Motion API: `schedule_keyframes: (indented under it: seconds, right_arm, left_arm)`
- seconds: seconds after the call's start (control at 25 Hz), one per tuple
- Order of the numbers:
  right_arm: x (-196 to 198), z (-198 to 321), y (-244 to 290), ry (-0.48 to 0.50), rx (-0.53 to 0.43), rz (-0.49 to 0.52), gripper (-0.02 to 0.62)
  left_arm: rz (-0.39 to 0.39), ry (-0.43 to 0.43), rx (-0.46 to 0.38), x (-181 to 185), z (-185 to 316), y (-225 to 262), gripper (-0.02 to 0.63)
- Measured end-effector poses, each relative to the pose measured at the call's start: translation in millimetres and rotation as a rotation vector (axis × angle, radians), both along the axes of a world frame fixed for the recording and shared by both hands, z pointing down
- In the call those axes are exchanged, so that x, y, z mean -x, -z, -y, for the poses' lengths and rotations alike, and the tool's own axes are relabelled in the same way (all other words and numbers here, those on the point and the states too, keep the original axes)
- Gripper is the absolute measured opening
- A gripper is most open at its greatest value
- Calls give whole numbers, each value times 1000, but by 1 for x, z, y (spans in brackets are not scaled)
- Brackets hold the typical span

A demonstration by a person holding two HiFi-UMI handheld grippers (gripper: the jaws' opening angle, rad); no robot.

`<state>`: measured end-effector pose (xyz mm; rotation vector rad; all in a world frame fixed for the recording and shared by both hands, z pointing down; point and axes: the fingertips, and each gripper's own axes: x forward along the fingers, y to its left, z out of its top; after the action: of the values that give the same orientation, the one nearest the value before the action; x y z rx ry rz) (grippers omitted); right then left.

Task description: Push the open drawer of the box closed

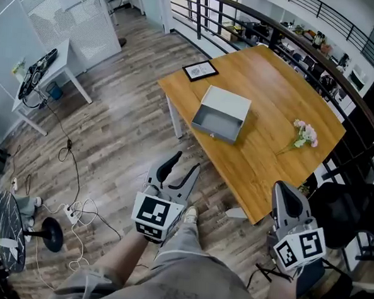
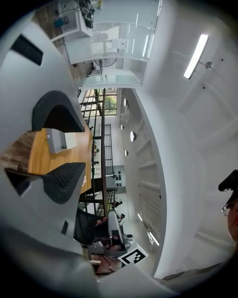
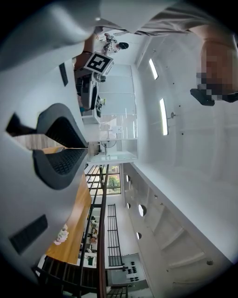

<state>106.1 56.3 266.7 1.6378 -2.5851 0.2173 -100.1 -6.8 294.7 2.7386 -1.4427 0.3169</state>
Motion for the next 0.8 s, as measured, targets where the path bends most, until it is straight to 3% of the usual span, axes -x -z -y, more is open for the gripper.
schedule_keyframes:
  seconds: [0.2,0.4,0.8]
  right_arm:
    - [3,54,-18,-32,49,-8,32]
    - [6,101,-46,-67,117,-3,32]
    - [20,176,-117,-95,265,-32,32]
  left_arm:
    - [15,-28,100,-5,56,-40,218]
    - [-24,-61,230,-10,106,-83,218]
    - [29,-149,395,-26,172,-169,209]
